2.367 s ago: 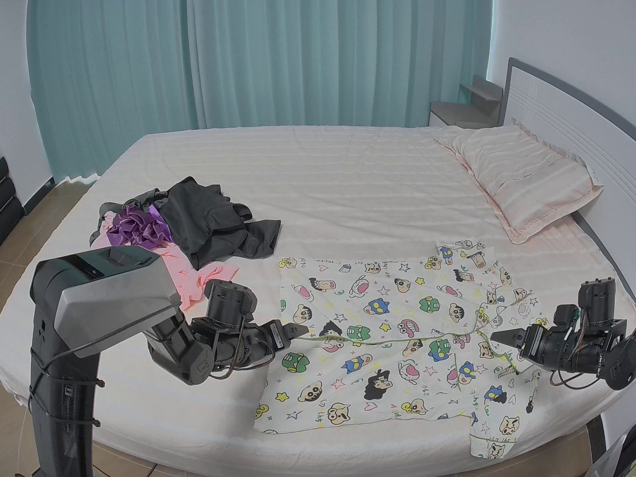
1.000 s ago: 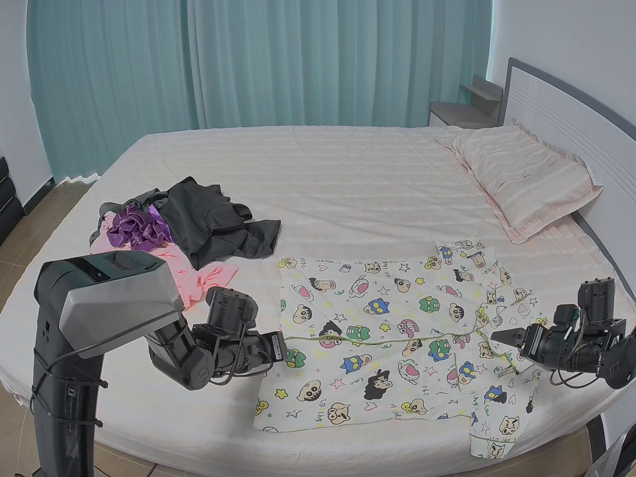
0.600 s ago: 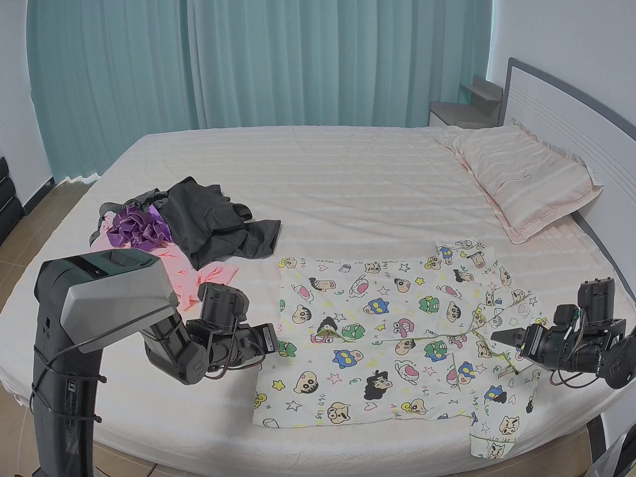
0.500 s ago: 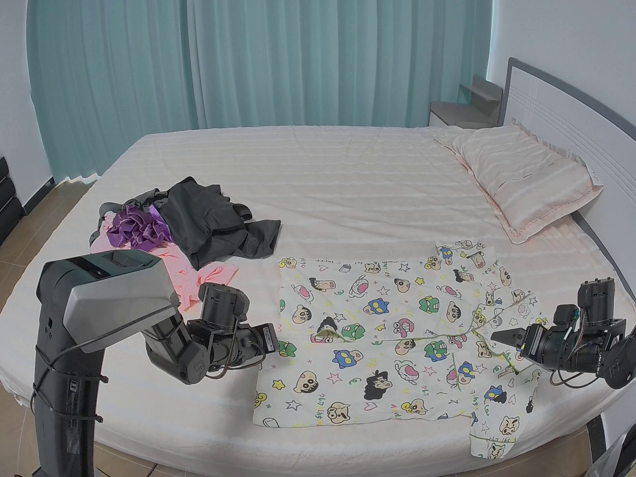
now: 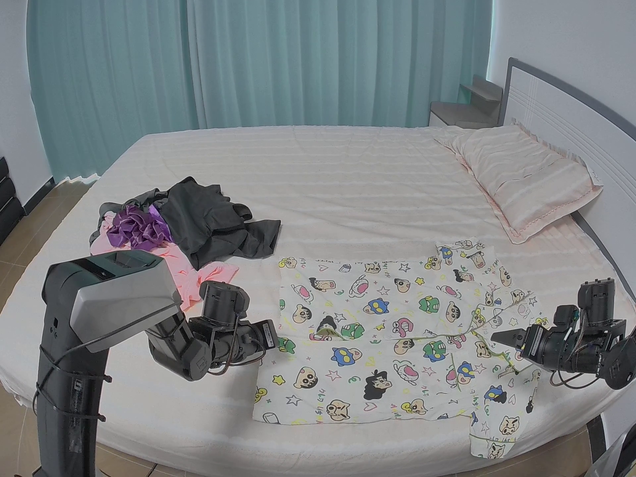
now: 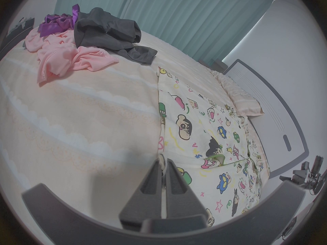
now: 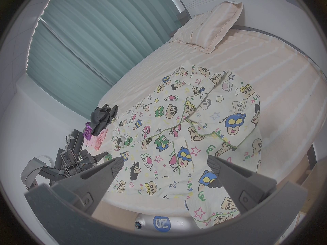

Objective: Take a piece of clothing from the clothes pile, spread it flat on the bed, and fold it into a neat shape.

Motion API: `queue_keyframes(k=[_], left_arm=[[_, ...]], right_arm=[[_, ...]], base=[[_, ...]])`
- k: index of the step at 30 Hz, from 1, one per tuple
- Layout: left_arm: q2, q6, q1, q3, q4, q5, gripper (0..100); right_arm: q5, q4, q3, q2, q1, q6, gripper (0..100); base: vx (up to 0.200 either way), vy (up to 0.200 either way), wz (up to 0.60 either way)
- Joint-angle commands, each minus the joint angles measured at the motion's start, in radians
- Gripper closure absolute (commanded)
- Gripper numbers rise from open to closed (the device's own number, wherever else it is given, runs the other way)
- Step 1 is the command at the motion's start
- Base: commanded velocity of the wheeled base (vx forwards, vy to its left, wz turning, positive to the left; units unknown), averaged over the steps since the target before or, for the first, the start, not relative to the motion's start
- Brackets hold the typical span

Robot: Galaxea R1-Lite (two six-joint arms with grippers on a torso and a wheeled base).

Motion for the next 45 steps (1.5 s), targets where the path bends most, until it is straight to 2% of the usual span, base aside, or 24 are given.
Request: queue_keyframes(k=[1, 7, 29, 30, 39, 41, 42, 45], left_arm=[[0.009, -0.010, 0.000, -0.009, 0.000, 0.000, 100], [0.012, -0.045, 0.006, -0.026, 0.003, 0.010, 100], [0.018, -0.050, 0.021, -0.026, 0.020, 0.033, 100], [0.018, -0.053, 0.021, -0.024, 0.020, 0.033, 0], [-0.026, -0.132, 0.061, 0.037, 0.008, 0.032, 0], [-0.092, -0.146, 0.106, 0.106, -0.003, 0.003, 0], [-0.092, -0.146, 0.106, 0.106, -0.003, 0.003, 0], [-0.184, -0.162, 0.130, 0.218, -0.026, -0.034, 0]], right_arm=[[-0.001, 0.000, 0.000, -0.003, 0.001, 0.000, 0], [-0.001, 0.000, 0.002, -0.009, 0.001, 0.000, 0], [-0.001, 0.000, 0.003, -0.009, 0.001, 0.000, 0], [-0.001, 0.001, 0.003, -0.009, 0.001, 0.000, 0], [-0.003, 0.000, 0.029, -0.014, -0.004, -0.002, 0], [-0.003, 0.000, 0.032, -0.012, -0.013, -0.002, 0], [-0.003, 0.000, 0.032, -0.012, -0.013, -0.002, 0], [-0.003, 0.000, 0.043, -0.014, -0.012, -0.003, 0]], base=[[0.000, 0.000, 0.00], [0.000, 0.000, 0.00], [0.000, 0.000, 0.00], [0.000, 0.000, 0.00], [0.000, 0.000, 0.00], [0.000, 0.000, 0.00], [0.000, 0.000, 0.00], [0.000, 0.000, 0.00]])
